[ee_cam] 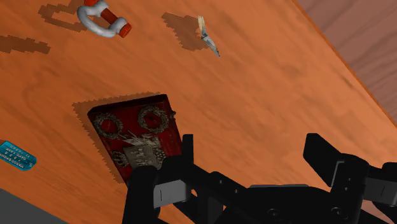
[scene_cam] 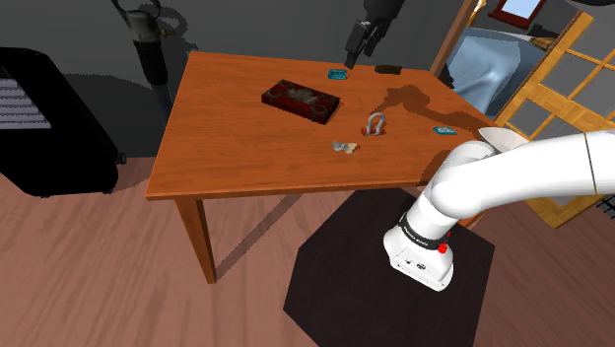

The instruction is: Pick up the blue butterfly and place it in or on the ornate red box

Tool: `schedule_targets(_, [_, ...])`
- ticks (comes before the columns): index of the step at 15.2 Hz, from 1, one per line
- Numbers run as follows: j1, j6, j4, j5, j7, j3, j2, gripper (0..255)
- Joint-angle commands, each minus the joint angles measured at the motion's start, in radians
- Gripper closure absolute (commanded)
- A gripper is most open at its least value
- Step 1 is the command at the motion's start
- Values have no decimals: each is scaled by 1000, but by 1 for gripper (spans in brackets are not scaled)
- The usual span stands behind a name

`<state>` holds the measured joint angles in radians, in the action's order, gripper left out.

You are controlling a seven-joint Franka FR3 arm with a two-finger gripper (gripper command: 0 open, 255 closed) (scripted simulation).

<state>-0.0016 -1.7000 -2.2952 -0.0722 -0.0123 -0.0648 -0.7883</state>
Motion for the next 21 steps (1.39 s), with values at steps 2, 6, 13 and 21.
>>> schedule_targets(2, [6, -25, -39, -7, -19, 3, -9, 0])
schedule_targets(6, [29, -127, -186, -39, -93, 19, -38, 0])
schedule_targets(13, [53, -322, -419, -116, -220, 59, -49, 0])
schedule_targets(21, [35, -563, -612, -234, -339, 112, 19, 0])
